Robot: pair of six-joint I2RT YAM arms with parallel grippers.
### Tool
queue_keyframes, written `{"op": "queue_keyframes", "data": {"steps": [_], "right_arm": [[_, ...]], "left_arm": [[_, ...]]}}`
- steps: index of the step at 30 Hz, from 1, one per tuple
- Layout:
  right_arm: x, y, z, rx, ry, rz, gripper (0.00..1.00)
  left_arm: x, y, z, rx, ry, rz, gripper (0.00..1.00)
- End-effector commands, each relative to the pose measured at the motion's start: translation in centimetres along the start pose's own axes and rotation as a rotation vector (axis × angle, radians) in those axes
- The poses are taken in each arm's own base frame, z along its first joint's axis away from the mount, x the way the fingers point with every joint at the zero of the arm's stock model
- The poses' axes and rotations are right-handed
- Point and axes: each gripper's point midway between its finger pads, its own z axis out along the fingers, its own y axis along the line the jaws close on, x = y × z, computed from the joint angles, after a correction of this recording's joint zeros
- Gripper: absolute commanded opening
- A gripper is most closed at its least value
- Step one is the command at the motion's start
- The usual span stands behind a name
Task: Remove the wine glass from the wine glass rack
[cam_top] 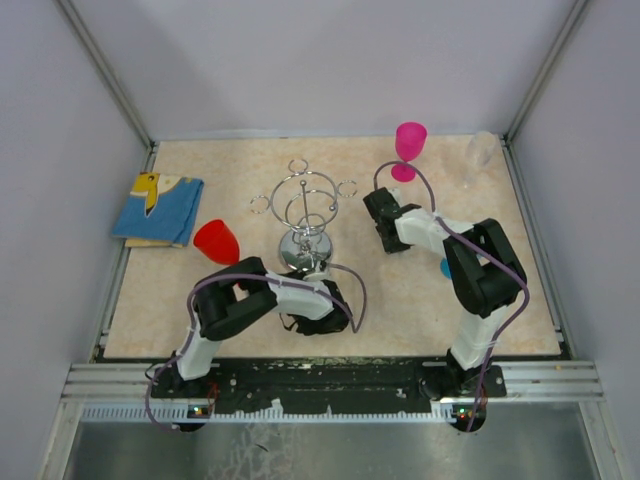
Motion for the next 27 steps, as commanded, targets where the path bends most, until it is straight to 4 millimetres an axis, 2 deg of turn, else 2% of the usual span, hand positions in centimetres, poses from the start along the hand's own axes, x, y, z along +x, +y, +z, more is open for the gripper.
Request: {"op": "queue_keyframes", "data": {"steps": [1,6,10,15,27], "right_arm": [[-0.4,-0.3,-0.4,-0.016,-0.02,0.024,0.0],[-0.3,-0.2,-0.3,-0.018,-0.015,0.023,0.0],[-0.4,-0.2,-0.2,-0.019,-0.015,0.024,0.0],[-0.4,-0.2,-0.1,-0.017,-0.011,0.02,0.0],[-0.2,-0.2,0.1,-0.016,-0.004,0.013,0.0]], "left_arm": [[0.1,-0.3,-0.3,-0.006,0.011,-0.047,0.0],[0.6,-1.1,-0.6,0.007,0.03,-0.113,0.0],[0.6,-2.5,-0.7,0.059,0.03,-0.131,0.0],[-1.1,-3.9,-1.0,0.117,-0.01,-0.144,0.0],[-1.5,-7.2,-1.0,0.147,-0.009,-0.103,0.0]]}}
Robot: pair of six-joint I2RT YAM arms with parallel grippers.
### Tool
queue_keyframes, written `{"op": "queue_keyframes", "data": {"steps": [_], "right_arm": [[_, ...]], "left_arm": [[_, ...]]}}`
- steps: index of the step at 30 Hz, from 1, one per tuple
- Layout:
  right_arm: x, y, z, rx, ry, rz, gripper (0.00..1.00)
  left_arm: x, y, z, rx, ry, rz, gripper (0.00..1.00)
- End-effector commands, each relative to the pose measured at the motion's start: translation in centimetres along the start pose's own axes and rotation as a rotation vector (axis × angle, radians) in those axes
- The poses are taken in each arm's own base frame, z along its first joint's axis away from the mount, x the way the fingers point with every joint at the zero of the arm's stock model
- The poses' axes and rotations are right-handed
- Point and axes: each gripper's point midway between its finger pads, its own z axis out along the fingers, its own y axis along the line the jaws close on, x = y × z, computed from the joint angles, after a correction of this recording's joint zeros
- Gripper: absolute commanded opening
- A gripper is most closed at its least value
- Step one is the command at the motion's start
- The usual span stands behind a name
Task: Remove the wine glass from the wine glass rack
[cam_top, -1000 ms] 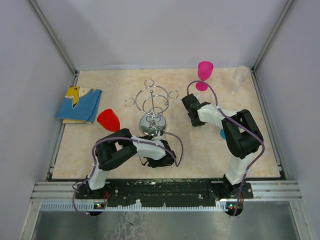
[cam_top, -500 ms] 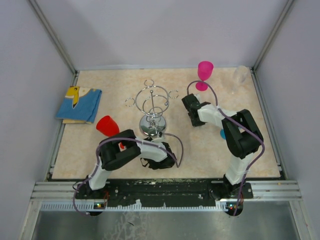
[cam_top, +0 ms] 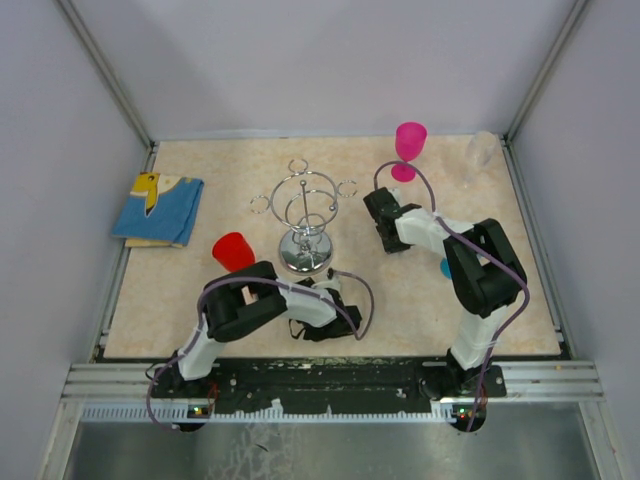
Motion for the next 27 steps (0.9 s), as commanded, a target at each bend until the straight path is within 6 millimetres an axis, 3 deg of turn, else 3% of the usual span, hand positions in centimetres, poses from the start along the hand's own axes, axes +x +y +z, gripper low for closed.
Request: {"op": "queue_keyframes", "data": {"steps": [1,14,27], "right_arm": [[-0.2,-0.2,0.1,-0.014,-0.003,0.012,0.0],[-0.2,-0.2,0.3,-0.008,0.006,0.006,0.0],[-0.2,-0.3,-0.2,-0.012,0.002,0.011,0.12]], "left_arm": [[-0.1,-1.9,0.0,0.031,0.0,-0.016,0.0],[-0.9,-3.9,-1.1,0.087,-0.032,-0.039,0.12],[-2.4,-5.4,-3.2,0.221,-0.068,-0.079,0.51]]}}
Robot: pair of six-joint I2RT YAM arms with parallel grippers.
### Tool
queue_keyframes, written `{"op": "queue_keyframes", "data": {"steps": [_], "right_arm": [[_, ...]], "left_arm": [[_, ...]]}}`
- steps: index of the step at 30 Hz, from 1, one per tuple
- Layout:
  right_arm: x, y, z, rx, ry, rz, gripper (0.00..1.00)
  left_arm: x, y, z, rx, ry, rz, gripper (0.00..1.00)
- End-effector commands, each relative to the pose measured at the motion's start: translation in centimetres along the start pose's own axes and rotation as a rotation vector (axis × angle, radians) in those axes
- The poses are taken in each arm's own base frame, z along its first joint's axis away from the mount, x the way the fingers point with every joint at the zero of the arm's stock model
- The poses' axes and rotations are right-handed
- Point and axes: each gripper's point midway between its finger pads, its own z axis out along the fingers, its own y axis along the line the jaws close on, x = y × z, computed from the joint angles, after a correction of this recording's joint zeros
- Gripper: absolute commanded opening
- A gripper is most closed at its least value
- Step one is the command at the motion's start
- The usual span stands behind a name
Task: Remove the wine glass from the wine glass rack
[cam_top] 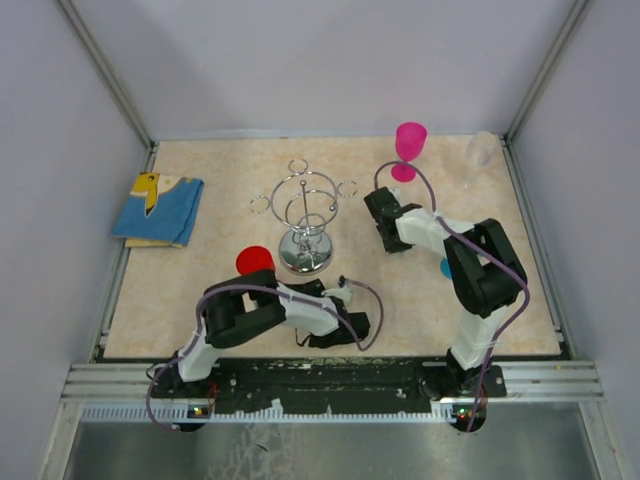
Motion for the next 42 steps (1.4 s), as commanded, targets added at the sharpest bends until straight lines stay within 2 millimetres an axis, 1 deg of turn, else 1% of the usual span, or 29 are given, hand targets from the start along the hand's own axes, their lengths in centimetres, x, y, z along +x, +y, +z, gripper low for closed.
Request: {"op": "queue_keyframes", "data": {"steps": [1,3,9,12,16,21,22,25,26,29,30,31,32,35,39,41,42], "right_arm": [[-0.2,-0.3,-0.3,-0.012,0.0,0.017,0.14],[0.0,-0.3,-0.4,-0.011,0.003,0.017,0.15],[0.3,-0.5,-0.6,-0.009,0.012,0.02,0.17],[0.3,-0.7,-0.9,-0.004,0.01,0.019,0.17],[0.2,-1.0,-1.4,-0.005,0.0,0.025,0.17],[0.3,-1.0,-1.8,-0.007,0.001,0.032,0.17],[0.3,-1.0,-1.8,-0.007,0.001,0.034,0.17],[0.4,-1.3,-2.2,0.002,0.003,0.048,0.18],[0.4,-1.5,-2.5,0.008,0.001,0.056,0.18],[0.0,-2.2,-3.5,0.02,-0.019,0.079,0.19],[0.0,-2.4,-3.8,0.026,-0.021,0.084,0.2],[-0.7,-2.8,-4.7,0.023,-0.05,0.102,0.2],[-1.1,-3.0,-5.2,0.023,-0.065,0.113,0.21],[-2.3,-3.5,-6.5,0.02,-0.1,0.138,0.23],[-4.1,-3.8,-8.2,0.004,-0.147,0.174,0.25],[-4.9,-3.9,-9.0,-0.01,-0.168,0.19,0.27],[-5.3,-3.9,-9.5,-0.018,-0.18,0.199,0.28]], "left_arm": [[-1.1,-3.3,-1.5,0.143,-0.011,-0.099,0.54],[-1.4,-3.7,-2.2,0.155,-0.026,-0.089,0.57],[-2.0,-5.4,-3.8,0.185,-0.059,-0.042,0.57],[-2.4,-5.7,-4.7,0.206,-0.074,-0.048,0.57],[-3.7,-5.6,-6.6,0.272,-0.119,-0.089,0.58],[-5.3,-5.0,-9.7,0.35,-0.203,-0.096,0.57],[-5.9,-4.9,-10.6,0.358,-0.238,-0.105,0.57],[-6.7,-4.8,-13.0,0.403,-0.309,-0.083,0.56],[-7.0,-4.8,-14.0,0.425,-0.335,-0.082,0.56],[-8.3,-4.1,-16.6,0.502,-0.405,-0.104,0.55],[-9.0,-3.5,-17.4,0.526,-0.434,-0.126,0.54],[-9.5,-2.7,-18.2,0.539,-0.465,-0.143,0.54],[-10.2,-1.4,-19.0,0.551,-0.504,-0.167,0.54],[-11.9,2.3,-20.5,0.551,-0.581,-0.253,0.54],[-14.3,8.5,-22.5,0.535,-0.699,-0.402,0.54],[-14.8,11.9,-23.0,0.49,-0.751,-0.461,0.52],[-15.1,14.0,-23.2,0.462,-0.776,-0.511,0.51]]}}
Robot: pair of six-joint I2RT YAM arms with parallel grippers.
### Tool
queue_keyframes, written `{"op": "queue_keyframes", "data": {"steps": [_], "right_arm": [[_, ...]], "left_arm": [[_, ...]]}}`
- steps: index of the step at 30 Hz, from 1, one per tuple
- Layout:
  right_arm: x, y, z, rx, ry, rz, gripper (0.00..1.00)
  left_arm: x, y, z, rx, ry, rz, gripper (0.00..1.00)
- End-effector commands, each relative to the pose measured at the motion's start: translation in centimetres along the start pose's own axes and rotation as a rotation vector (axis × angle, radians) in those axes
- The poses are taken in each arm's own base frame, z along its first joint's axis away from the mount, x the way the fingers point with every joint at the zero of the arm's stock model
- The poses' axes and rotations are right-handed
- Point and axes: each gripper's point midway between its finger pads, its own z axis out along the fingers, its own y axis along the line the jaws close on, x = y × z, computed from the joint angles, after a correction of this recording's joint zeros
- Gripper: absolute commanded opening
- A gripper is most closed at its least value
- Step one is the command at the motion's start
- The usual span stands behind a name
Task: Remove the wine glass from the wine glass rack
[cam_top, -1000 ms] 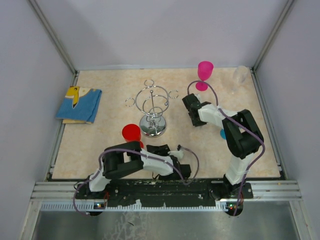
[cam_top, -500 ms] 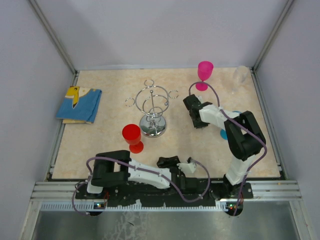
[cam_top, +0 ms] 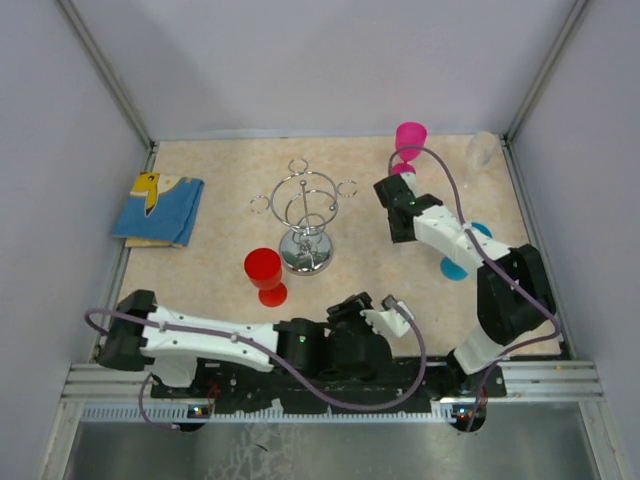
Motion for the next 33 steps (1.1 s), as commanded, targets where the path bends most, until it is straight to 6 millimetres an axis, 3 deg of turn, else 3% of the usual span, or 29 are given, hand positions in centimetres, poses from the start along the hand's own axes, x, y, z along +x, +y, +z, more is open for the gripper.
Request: {"op": "queue_keyframes", "data": {"steps": [1,4,6,9,12,14,18,21,22,23,24,25,33], "right_arm": [[-4.4,-0.7,-3.2,-0.026,-0.12,0.092,0.3],[-6.4,-0.9,-4.5,-0.053,-0.162,0.12,0.44],[-8.3,-1.5,-5.6,-0.088,-0.189,0.158,0.57],[-11.2,-3.0,-7.0,-0.161,-0.222,0.228,0.74],[-14.3,-4.4,-8.4,-0.247,-0.28,0.286,0.88],[-16.2,-5.3,-9.3,-0.258,-0.323,0.306,0.98],[-18.8,-5.0,-10.4,-0.311,-0.364,0.282,0.99],[-20.0,-4.7,-10.5,-0.355,-0.387,0.276,0.99],[-20.1,-4.6,-10.5,-0.374,-0.391,0.278,0.99],[-20.3,-4.6,-10.5,-0.39,-0.397,0.282,0.99],[-20.3,-4.8,-10.2,-0.391,-0.395,0.292,0.99],[-20.3,-5.0,-10.1,-0.397,-0.395,0.304,0.99],[-20.3,-5.7,-9.8,-0.414,-0.404,0.32,0.99]], "left_arm": [[-6.6,6.0,-2.7,-0.13,-0.205,-0.1,0.51],[-9.1,11.4,-4.1,-0.212,-0.313,-0.178,0.51],[-9.6,16.1,-4.4,-0.222,-0.344,-0.326,0.51],[-8.9,23.0,-3.7,-0.259,-0.356,-0.484,0.51],[-8.0,29.4,-3.2,-0.408,-0.327,-0.507,0.53],[-7.1,32.9,-1.8,-0.479,-0.253,-0.497,0.55],[-1.8,40.8,1.7,-0.59,-0.091,-0.587,0.62],[4.3,45.7,3.3,-0.651,0.016,-0.734,0.65],[6.0,46.6,3.7,-0.65,0.043,-0.777,0.68],[7.7,47.2,4.1,-0.644,0.075,-0.827,0.79],[8.8,47.2,4.5,-0.62,0.095,-0.867,0.94],[9.3,47.0,4.8,-0.605,0.099,-0.887,0.99],[10.5,46.2,5.1,-0.598,0.128,-0.888,1.0]]}}
